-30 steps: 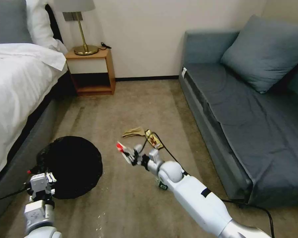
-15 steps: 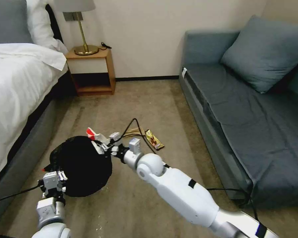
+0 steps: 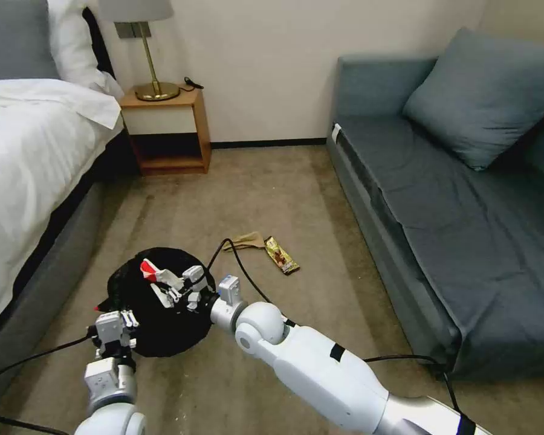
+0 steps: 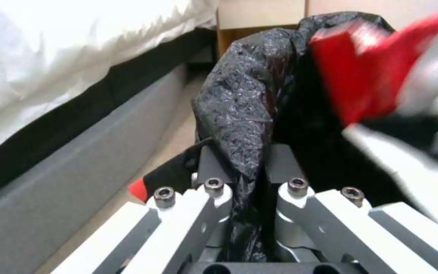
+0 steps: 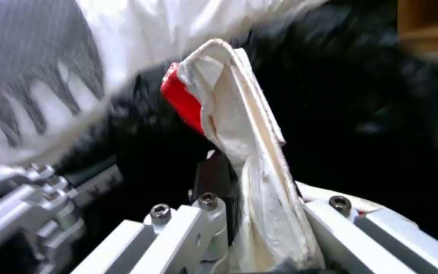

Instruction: Pick up the trash bin, then pick up the garbage on the floor and place it into the trash bin.

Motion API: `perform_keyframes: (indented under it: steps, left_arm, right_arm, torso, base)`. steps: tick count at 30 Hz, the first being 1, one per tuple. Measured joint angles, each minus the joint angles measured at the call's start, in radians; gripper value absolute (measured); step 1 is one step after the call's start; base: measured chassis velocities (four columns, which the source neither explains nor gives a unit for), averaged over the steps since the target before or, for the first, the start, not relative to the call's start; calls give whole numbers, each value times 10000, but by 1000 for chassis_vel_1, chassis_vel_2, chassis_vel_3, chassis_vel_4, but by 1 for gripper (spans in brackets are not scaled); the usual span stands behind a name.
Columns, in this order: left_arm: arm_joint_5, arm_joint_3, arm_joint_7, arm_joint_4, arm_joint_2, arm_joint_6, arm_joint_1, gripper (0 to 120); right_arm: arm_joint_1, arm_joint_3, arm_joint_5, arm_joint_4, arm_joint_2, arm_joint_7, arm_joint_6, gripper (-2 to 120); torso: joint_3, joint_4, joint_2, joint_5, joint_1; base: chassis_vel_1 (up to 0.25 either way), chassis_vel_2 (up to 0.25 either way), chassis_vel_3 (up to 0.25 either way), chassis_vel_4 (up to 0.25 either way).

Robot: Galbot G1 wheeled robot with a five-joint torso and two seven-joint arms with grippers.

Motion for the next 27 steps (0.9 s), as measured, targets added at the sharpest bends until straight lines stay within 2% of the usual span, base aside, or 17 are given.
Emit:
perform_keyframes:
  steps: [3,7,11,12,15,17,27]
  left_arm:
    - [10,23,30,-57,-12,-10,36,7]
    - [21,15,86,-108,20,-76,111,7]
    - [21,-34,107,-141,76,-142,161,7]
    - [21,-34,107,-141,76,-142,161,7]
    - [21,-46,116,-154,84,-162,175,7]
    - [20,-49,118,-155,85,-168,181,7]
    - [6,-146,122,-127,89,-215,184,7]
  right_arm:
    - [46,-78,-110,-176,48,15,29,7]
    - [64,-188,-193,-309,70,37,36,17]
    - [59,-250,-283,-359,65,202,41,36]
    - [59,-250,-283,-359,65,202,41,36]
    - [56,-256,-304,-362,52,258,41,50]
    - [56,-256,-307,-366,52,271,42,53]
    - [-141,-133,-530,-253,-132,436,151,95]
  torso:
    - [0,0,0,-1,0]
    - [0,1,0,-1,0]
    - [-1,1,0,0,0]
    - [-1,1,0,0,0]
    - [-1,1,0,-1,0]
    - [-1,1,0,0,0]
    - [-1,1,0,0,0]
  base:
    - [0,0,0,0]
    - [0,0,0,0]
    - [0,0,0,0]
    - [0,0,0,0]
    - [0,0,0,0]
    - [0,0,0,0]
    - [0,0,0,0]
